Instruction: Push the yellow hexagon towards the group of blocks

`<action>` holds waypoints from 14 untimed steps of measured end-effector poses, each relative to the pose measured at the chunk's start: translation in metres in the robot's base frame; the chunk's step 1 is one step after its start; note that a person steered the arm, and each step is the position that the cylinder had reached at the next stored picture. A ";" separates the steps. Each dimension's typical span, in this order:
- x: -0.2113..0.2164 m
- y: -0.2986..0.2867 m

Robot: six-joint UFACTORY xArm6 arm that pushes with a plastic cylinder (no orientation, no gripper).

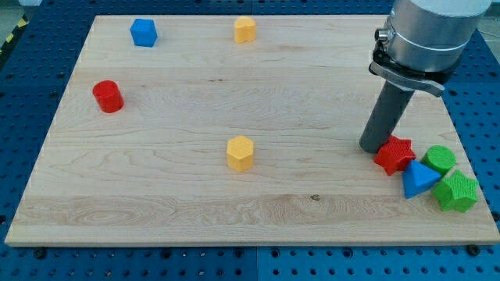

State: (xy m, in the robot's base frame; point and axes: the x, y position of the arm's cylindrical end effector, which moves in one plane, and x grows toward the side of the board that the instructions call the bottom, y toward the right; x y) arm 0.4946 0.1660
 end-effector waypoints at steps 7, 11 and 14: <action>-0.001 -0.072; -0.029 -0.260; 0.014 -0.195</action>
State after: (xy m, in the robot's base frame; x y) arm 0.5086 -0.0292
